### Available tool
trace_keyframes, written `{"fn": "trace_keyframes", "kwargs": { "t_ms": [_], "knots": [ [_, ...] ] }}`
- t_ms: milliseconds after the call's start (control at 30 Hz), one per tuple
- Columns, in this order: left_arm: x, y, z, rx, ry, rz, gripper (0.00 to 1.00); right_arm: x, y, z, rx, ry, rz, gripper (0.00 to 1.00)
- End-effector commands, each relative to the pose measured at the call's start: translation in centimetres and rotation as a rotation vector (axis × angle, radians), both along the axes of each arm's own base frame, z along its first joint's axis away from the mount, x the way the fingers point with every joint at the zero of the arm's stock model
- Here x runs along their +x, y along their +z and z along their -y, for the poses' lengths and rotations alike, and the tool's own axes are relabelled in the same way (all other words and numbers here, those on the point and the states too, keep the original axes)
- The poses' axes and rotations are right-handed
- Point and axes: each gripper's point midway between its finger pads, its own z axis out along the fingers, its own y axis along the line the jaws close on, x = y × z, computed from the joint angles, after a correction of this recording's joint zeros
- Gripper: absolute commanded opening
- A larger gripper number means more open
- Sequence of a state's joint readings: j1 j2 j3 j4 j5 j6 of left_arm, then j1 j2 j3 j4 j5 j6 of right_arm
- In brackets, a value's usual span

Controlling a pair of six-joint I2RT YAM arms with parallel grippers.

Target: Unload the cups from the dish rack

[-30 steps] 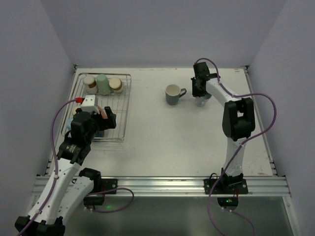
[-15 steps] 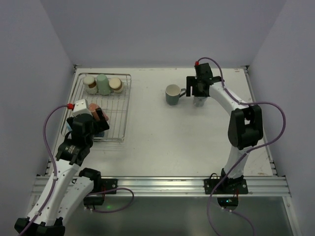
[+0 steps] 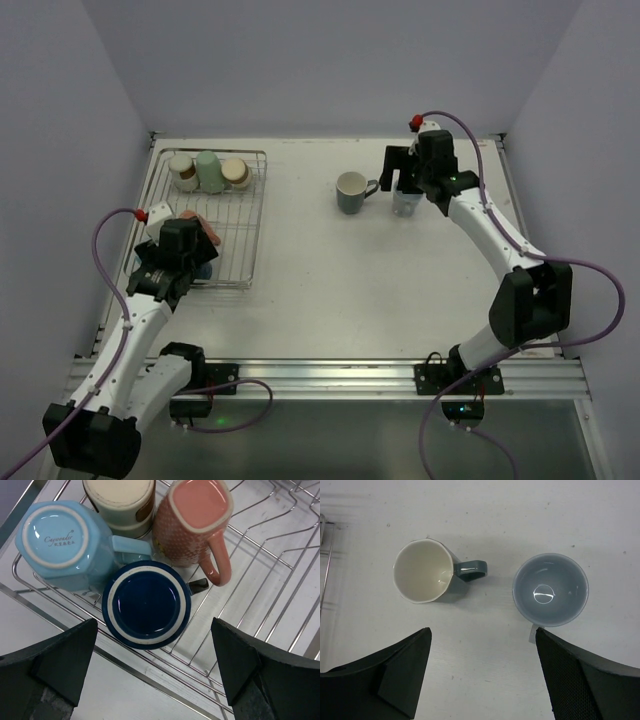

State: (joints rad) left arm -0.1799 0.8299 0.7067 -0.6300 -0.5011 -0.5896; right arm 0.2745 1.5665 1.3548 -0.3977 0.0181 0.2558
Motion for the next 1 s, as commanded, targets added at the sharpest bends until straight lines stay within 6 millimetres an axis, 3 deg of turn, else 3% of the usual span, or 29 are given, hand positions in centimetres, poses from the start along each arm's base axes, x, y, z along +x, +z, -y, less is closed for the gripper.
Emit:
{"fn": "trace_keyframes", "kwargs": {
  "t_ms": [0,200,333,533,600,733,867,900,967],
  "knots": [
    [0.9,-0.1,-0.8,-0.035,0.068,0.028,1.0,-0.4,2.1,-0.9,0.06,0.034,0.06,0.87],
    [1.5,-3.2,-0.7,-0.094,0.06,-0.046,0.98,-1.2,3.7,-1.8,0.111,0.083,0.096,0.89],
    [2.2,-3.3,-1.0,-0.092,0.06,-0.052,0.97,-1.7,4.7,-2.0,0.128,0.095,0.127,0.9],
    [2.6,-4.3,-0.7,-0.105,0.047,-0.069,0.85,-2.5,6.3,-1.8,0.141,0.099,0.171,0.9],
    [2.5,-4.7,-0.6,-0.112,0.042,-0.071,0.74,-2.8,6.9,-1.7,0.148,0.099,0.185,0.91],
    [2.4,-4.0,-0.1,-0.127,0.015,-0.046,0.41,-3.8,8.2,-2.0,0.179,0.119,0.213,0.92],
    [2.6,-0.2,0.9,-0.152,-0.057,0.045,0.24,-5.7,10.4,-3.3,0.288,0.175,0.265,0.99],
    [2.6,1.0,1.2,-0.162,-0.079,0.064,0.2,-6.6,11.7,-3.7,0.321,0.199,0.297,0.99],
    [2.3,2.7,1.8,-0.173,-0.12,0.103,0.13,-7.9,12.9,-5.2,0.398,0.264,0.32,0.99]
  ]
}}
